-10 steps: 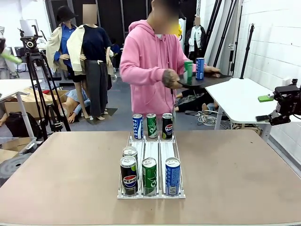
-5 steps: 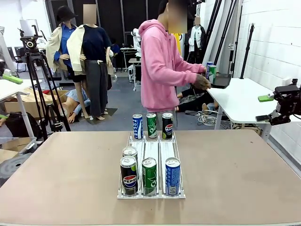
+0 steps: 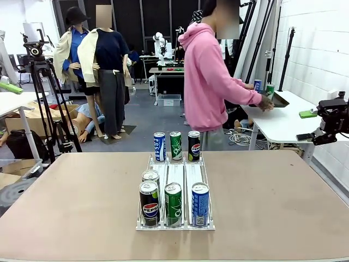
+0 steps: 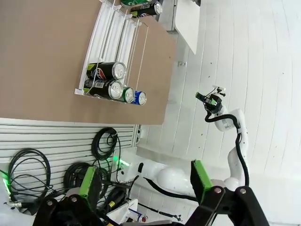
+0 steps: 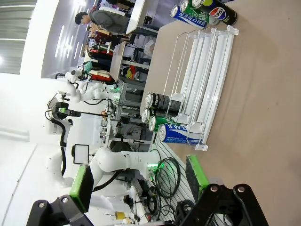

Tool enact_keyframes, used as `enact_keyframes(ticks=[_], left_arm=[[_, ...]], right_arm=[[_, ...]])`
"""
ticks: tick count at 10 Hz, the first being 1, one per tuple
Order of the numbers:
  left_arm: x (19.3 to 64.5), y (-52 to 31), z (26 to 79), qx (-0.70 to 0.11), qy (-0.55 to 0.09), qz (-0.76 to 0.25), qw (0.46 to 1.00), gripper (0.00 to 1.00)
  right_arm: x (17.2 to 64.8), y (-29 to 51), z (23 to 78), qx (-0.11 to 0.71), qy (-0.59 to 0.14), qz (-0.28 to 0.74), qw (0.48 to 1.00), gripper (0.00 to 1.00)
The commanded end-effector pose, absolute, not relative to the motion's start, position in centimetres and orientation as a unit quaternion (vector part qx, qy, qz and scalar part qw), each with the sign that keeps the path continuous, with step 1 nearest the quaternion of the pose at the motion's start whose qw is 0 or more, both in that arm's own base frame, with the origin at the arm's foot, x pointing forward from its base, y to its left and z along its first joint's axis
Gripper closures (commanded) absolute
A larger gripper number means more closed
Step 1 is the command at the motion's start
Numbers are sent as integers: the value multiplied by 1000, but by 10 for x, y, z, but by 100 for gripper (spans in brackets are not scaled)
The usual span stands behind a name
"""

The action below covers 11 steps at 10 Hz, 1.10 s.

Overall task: Retrieve and hand over the desired beverage to the person.
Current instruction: Place the picked can on the Handle tray extended by the person.

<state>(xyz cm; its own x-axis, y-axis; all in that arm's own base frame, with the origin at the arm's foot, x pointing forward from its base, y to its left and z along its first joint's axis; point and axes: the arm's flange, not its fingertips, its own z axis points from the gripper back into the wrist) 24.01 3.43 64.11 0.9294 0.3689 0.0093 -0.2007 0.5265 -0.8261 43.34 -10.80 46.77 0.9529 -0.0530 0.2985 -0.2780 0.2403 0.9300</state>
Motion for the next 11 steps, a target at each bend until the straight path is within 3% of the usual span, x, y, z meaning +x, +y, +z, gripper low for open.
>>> enact_keyframes(ticks=[1,4,10,11], left_arm=[[240,34,641,-459,-93,163,869,0],[247,121,651,-569,-43,198,797,0],[299,188,606,-661,89,171,725,0],[276,176,613,-635,39,191,747,0]], right_arm=[[434,-106,467,612,-139,71,776,0],[434,-106,467,612,-139,71,776,0],[434,-106,467,612,-139,71,776,0],[434,-106,467,612,-139,71,776,0]])
